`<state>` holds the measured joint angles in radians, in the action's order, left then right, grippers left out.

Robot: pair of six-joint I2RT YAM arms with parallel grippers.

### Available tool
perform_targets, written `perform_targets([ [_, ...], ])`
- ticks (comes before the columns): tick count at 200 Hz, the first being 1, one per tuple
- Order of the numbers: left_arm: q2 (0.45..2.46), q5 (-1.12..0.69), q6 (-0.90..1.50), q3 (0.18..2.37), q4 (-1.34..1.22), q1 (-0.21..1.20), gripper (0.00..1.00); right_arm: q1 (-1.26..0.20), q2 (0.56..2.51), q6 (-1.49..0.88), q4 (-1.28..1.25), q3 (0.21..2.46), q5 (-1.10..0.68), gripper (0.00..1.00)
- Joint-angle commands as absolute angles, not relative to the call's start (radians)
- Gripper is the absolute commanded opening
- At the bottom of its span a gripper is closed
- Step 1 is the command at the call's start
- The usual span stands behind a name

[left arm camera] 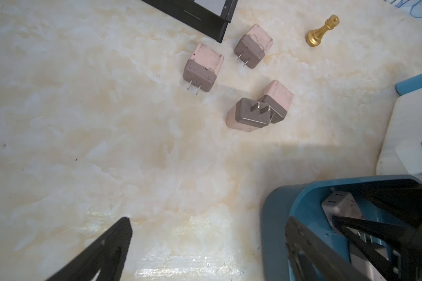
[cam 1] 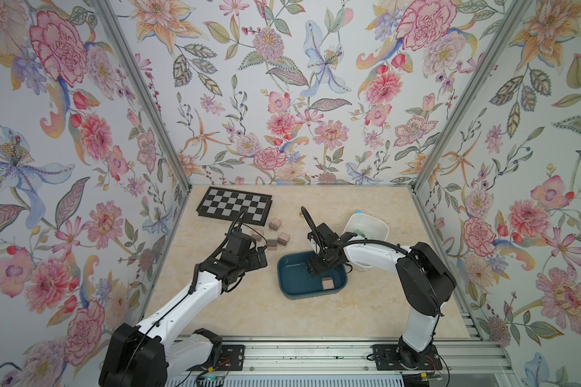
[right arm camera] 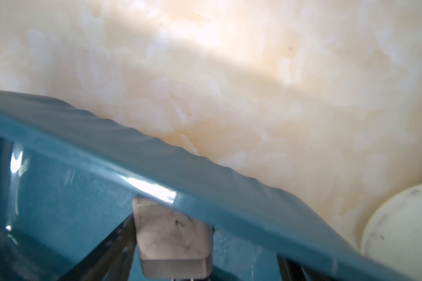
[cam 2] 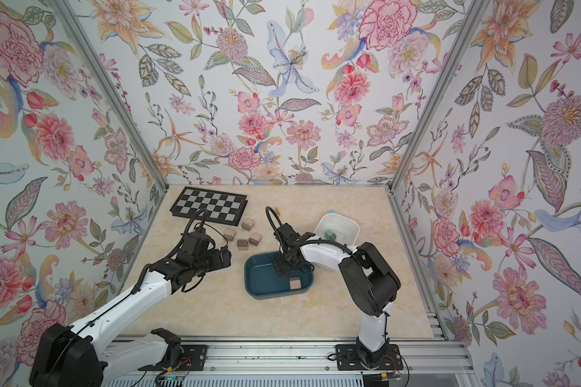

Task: Place the plugs by color into the storage box
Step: Place the plug in the storage box, then pick up the plug from the center of the board.

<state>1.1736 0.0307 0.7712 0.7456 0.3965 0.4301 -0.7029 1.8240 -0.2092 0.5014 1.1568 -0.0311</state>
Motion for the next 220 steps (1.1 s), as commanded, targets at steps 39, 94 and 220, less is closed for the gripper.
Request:
perform_targets([
  [39,1.46,0.062,0.705,0.982,0.35,0.42,1.0,-0.57,1.679,-0.135,0.522,1.015,-0.019,0.89],
  [94,1.731,0.016,0.643,1.181,0.367,0.4,0.99,-0.587,1.603,-0.16,0.522,1.032,-0.076,0.92],
  [220,1.894,-0.088,0.608,1.193,0.301,0.43,0.84,-0.624,1.663,-0.155,0.52,1.082,-0.077,0.92],
])
